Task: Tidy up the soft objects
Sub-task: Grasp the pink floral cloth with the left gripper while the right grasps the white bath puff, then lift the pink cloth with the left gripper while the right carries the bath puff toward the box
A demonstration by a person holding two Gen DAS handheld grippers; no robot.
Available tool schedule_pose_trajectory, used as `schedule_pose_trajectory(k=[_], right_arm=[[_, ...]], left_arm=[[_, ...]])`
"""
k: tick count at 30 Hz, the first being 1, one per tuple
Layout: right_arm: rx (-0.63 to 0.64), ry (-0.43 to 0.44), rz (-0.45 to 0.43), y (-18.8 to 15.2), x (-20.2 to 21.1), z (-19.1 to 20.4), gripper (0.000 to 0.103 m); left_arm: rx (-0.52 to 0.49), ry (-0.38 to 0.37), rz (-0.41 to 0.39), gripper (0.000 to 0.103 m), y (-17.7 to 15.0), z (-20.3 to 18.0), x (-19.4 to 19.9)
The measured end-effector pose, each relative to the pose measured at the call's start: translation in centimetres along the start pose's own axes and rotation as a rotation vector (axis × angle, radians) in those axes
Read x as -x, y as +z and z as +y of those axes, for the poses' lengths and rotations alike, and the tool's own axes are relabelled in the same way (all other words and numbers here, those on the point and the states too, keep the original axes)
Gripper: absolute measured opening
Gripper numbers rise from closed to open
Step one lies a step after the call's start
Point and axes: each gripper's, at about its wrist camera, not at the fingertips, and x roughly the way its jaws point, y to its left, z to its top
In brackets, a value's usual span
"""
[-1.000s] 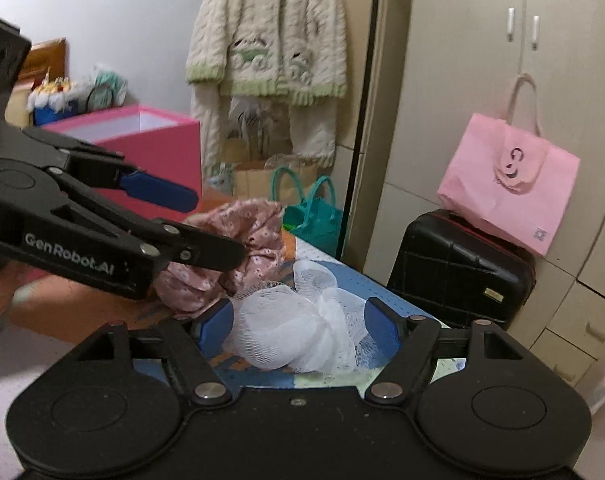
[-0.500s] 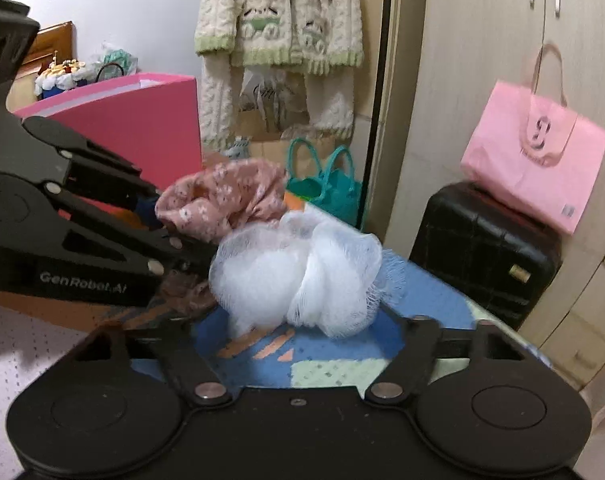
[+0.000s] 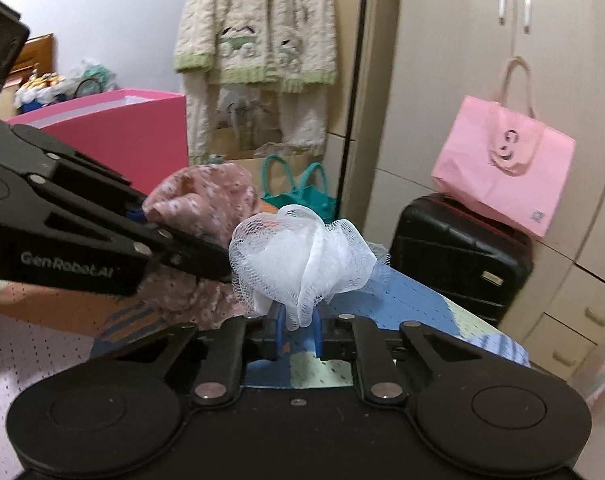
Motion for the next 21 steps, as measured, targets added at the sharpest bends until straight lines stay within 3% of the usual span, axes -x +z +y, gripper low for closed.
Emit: schedule_pose_trajectory(k=[10,21], right_arm=[[-0.073,-0.054,-0.019,-1.1,3.6,0.8,0.014],[-0.142,-0.036,-0.001,-2.7,6.7,4.0,0.014]], left_arm=[[0.036,-0.034,-0.039,0.01,-0.8,-0.2,2.6],[0.066,-0.063,-0.116,0.01,-2.8,0.0,7.5]])
